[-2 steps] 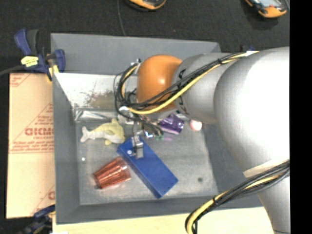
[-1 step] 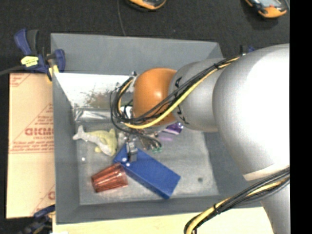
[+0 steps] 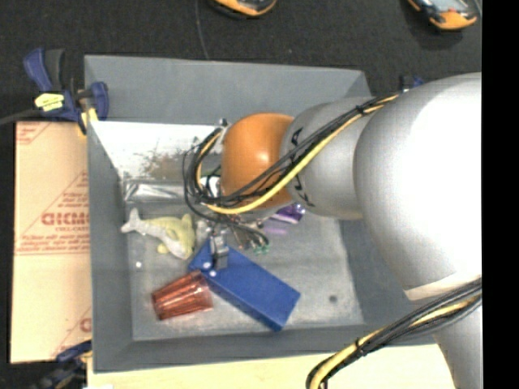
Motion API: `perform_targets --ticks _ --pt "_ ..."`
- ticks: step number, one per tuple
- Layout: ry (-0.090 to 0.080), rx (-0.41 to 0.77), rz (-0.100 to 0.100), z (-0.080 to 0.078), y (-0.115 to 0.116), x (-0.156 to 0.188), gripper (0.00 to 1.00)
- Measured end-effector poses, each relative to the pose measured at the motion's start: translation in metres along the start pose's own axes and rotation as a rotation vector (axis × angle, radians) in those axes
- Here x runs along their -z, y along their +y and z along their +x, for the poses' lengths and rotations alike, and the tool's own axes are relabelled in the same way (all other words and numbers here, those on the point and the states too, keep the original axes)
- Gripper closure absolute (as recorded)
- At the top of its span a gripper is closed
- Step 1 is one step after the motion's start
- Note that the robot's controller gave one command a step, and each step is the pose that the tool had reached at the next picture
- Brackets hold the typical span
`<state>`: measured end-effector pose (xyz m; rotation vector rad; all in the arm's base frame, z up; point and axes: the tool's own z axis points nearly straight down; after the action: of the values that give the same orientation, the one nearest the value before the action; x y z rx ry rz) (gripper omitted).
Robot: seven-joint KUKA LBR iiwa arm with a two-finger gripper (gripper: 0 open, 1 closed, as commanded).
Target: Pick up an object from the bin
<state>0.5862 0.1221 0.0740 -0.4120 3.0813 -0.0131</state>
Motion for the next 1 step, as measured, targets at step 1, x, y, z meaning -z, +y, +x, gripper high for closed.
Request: perform_targets --ticks 1 --pt "0.010 0.019 0.000 0.0010 -0.0023 0.0451 1.00"
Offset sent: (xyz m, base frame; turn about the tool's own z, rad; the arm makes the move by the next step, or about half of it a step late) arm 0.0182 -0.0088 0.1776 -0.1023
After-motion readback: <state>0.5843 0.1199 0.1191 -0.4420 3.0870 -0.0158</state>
